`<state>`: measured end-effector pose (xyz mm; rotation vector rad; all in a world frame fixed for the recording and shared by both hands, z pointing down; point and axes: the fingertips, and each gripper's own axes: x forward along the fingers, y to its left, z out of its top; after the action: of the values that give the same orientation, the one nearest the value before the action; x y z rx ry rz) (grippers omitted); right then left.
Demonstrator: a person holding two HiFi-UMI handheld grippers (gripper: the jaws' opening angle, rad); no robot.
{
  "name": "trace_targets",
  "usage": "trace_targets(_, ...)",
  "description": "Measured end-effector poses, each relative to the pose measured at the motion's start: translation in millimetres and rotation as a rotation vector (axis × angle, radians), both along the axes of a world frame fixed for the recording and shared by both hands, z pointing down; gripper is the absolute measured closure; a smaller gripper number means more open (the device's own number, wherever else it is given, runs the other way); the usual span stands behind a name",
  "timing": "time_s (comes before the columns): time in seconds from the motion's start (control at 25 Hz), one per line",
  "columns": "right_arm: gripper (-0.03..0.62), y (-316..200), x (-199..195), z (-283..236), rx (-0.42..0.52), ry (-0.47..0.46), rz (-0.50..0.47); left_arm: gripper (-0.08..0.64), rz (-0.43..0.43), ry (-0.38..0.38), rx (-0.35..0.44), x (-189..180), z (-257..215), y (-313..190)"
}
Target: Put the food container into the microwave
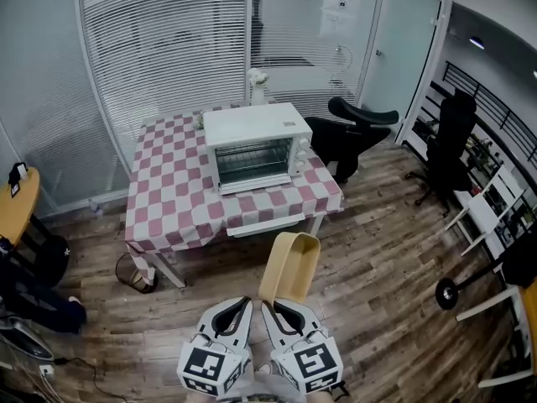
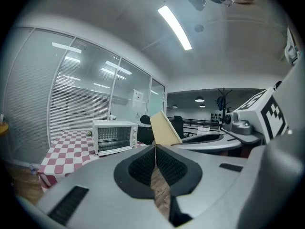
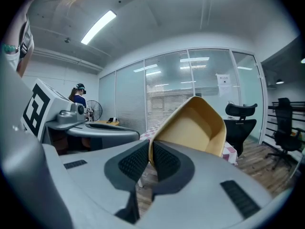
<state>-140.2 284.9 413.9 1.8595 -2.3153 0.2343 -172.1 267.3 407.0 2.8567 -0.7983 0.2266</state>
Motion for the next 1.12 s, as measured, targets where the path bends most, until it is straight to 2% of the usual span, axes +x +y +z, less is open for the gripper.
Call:
trace_targets(0.28,0.578,-25.3,14.1,6.0,-0.014,0.005,0.024,0.546,0.036,0.006,0.003,18.8,1.0,-27.1)
trace_targets(0.84,0.578,-123.4,59.1,-1.5,0.001,0.049,0.072,0.546,0.111,0.036,0.019,68.8,-4.4,-124.7)
trace_targets(1.12,0.578,-157.6,68.1,2.9,-0.009,0.041,0.092,0.546,0.140,0.026,0.010,79.7,0.2,-158.2)
